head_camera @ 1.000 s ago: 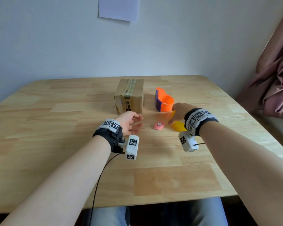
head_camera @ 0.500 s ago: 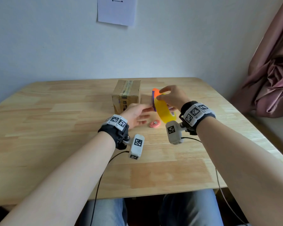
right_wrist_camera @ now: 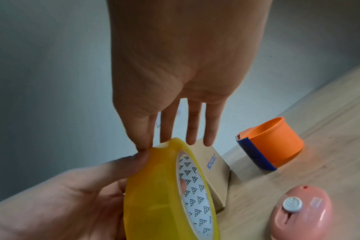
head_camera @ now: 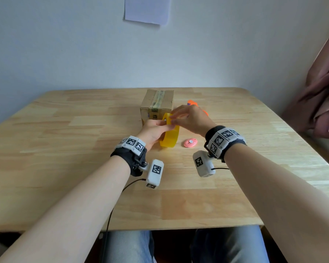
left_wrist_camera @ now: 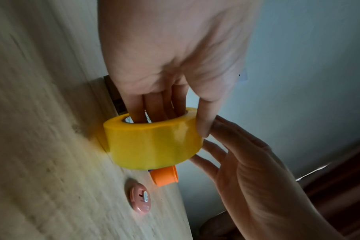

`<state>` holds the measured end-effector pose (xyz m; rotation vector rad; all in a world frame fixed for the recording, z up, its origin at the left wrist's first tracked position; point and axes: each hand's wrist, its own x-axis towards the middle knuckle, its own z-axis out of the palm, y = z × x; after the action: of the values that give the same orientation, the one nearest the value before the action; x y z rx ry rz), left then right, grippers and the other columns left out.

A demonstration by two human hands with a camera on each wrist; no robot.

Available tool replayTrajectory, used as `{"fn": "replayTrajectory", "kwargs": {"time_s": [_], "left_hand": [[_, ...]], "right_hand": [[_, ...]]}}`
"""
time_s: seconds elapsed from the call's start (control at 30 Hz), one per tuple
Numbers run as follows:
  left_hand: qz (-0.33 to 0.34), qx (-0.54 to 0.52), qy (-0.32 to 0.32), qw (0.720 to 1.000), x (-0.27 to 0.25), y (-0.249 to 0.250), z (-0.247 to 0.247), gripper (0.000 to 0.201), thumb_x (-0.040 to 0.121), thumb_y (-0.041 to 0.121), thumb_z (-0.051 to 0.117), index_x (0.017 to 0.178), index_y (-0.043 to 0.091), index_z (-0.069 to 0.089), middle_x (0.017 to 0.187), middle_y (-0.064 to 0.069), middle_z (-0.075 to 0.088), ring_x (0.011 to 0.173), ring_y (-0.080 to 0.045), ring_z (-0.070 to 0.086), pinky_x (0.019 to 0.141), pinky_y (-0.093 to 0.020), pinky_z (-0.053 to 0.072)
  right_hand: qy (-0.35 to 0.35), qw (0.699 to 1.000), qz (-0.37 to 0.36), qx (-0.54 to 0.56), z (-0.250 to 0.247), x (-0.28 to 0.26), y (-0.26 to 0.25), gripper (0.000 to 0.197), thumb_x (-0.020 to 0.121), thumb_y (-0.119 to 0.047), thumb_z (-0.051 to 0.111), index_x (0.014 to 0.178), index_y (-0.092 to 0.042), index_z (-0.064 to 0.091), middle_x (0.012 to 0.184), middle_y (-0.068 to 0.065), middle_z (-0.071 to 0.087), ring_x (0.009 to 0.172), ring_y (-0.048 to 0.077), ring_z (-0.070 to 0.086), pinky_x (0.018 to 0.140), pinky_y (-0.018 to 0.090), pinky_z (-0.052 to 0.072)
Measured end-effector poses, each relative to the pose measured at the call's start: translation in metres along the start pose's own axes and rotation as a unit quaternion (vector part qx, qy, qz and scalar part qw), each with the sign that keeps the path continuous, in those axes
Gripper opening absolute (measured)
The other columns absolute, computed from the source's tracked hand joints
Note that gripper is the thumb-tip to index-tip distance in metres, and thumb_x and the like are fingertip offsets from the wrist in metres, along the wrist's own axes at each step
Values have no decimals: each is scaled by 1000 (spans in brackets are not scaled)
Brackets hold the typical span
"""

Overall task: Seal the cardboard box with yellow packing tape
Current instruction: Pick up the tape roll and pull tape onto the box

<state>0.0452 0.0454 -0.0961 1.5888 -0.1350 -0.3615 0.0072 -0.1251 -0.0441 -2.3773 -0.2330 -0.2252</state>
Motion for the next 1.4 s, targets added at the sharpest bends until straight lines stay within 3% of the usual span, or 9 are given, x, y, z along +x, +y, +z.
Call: {"fn": "replayTrajectory", "kwargs": {"time_s": [0.13,0.23,0.37,0.47,0.57,0.77,0.9,1.1,1.4], "left_hand": [[-22,-18,-22,999,5,1,0,16,91,14,79,106,11,77,105,-12,77,101,-28,71,89,-39,57],[-36,2,-72,997,4,0,-3,21,90,7,78,110,10,73,106,-11,76,102,-27,71,95,-41,56],[-41,28,-122,991,3,-2,-8,29,90,0,76,116,10,68,105,-7,75,98,-23,70,83,-33,56],[-33,21,-117,992,2,-1,-9,22,91,-1,73,109,12,71,101,-5,76,93,-19,71,77,-27,56],[-24,30,-98,994,3,1,-4,21,90,1,74,108,10,72,105,-12,74,98,-25,69,88,-35,53],[-34,34,-55,997,3,7,5,32,87,33,81,109,11,77,104,-14,76,96,-30,71,80,-38,55],[-42,43,-70,996,1,8,7,33,85,25,76,112,7,75,116,-26,76,111,-46,72,89,-44,58],[-79,61,-55,993,4,11,13,88,57,54,86,123,-1,69,124,-30,72,114,-48,71,86,-49,54],[-93,60,-53,992,13,12,9,45,83,39,84,111,8,68,95,-10,73,83,-22,69,77,-36,52]], "right_hand": [[-20,1000,12,15,-1,0,2,26,98,-26,68,121,-19,77,120,-5,72,106,10,64,90,22,46],[-68,997,36,-14,-4,2,3,45,103,-38,60,144,-20,59,144,1,61,124,18,58,98,25,40],[-128,986,108,15,-5,6,6,62,98,-54,60,151,-24,50,132,5,62,109,25,65,92,46,59],[-76,994,84,3,-6,7,9,62,92,-55,68,142,-19,61,114,2,69,82,9,65,73,26,60],[-26,998,55,-8,-6,9,7,53,88,-48,77,127,-13,72,83,-15,64,64,-6,53,49,1,39],[-22,998,56,-7,-8,10,1,27,100,-33,63,112,-14,77,93,-1,75,66,18,73,50,21,57],[-59,993,95,29,-11,9,0,23,100,-16,56,116,-6,70,86,0,64,70,16,68,59,33,65],[-91,987,118,63,-13,11,-7,14,99,-9,56,103,-6,69,80,6,68,51,9,69,52,23,60],[-116,983,133,51,-17,14,-8,15,97,-8,60,93,-19,70,83,12,76,66,23,78,74,38,66]]}}
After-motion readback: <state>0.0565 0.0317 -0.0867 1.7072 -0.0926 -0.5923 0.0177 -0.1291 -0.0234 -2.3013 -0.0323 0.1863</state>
